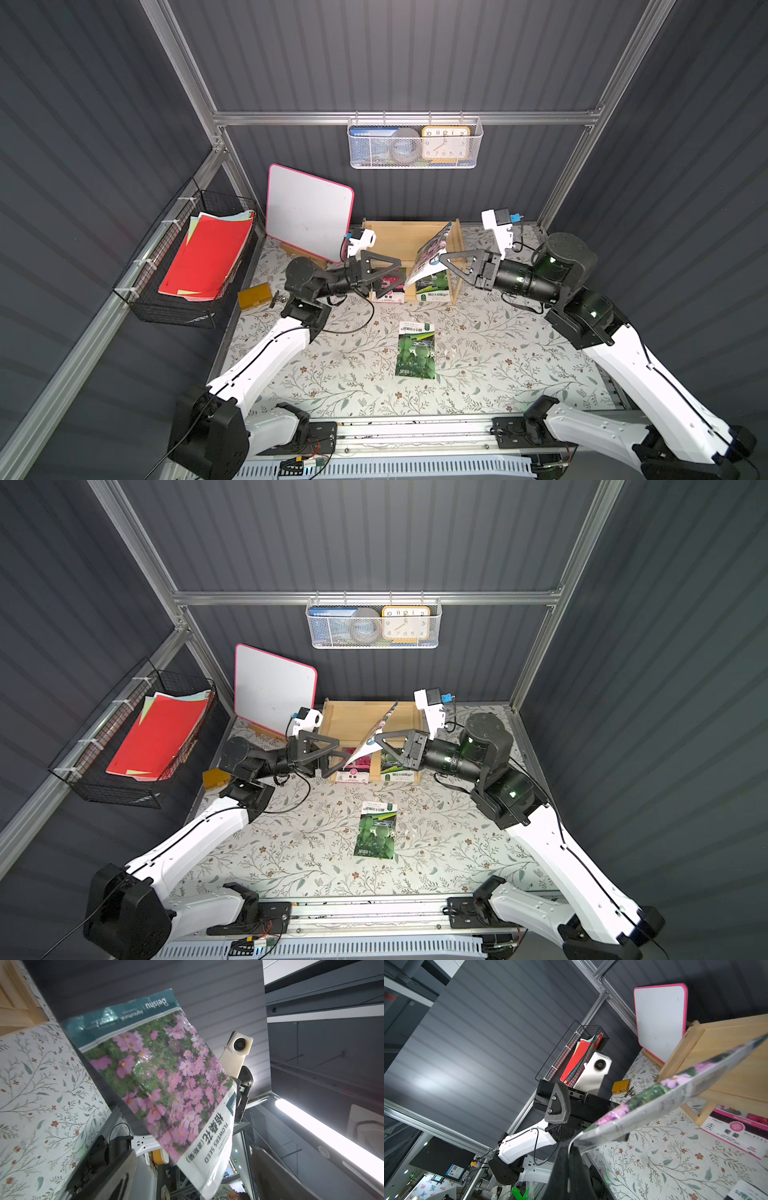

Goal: Take the seed bag off the shelf
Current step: Pick up the seed packet from the shelf.

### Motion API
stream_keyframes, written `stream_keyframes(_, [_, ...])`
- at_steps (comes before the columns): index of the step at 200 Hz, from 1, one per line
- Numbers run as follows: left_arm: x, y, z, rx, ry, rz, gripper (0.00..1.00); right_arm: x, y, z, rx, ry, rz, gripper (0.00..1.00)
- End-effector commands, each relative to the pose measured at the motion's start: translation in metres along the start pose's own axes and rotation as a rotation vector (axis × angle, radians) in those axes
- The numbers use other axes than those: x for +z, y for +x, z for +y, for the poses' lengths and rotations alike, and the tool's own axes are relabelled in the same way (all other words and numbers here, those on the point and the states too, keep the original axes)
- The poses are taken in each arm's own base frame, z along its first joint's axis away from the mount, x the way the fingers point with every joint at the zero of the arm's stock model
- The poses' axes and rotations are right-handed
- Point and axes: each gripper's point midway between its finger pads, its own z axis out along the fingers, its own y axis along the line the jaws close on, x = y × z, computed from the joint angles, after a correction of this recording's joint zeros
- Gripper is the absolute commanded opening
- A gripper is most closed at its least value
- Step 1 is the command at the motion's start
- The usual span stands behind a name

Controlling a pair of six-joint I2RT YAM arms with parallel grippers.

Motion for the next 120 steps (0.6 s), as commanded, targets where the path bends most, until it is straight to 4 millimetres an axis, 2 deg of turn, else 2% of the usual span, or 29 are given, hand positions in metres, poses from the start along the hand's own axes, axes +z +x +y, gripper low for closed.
stream_keyframes(1, [0.007, 0.0, -0.011, -0.034, 0.088, 0.002, 0.92, -0.001, -0.011, 0.022, -0.056, -0.077, -0.023, 0.0])
stream_keyframes(44, [0.001, -0.004, -0.005, -0.109, 0.178, -0.049, 0.92, 0.003, -0.011, 0.02, -0.052, -0.09, -0.025, 0.0])
stream_keyframes(120, [-0.001, -0.014, -0.031, -0.073, 0.31, -0.073, 0.92, 0.01, -0.003, 0.008, -0.016, -0.105, -0.016, 0.0])
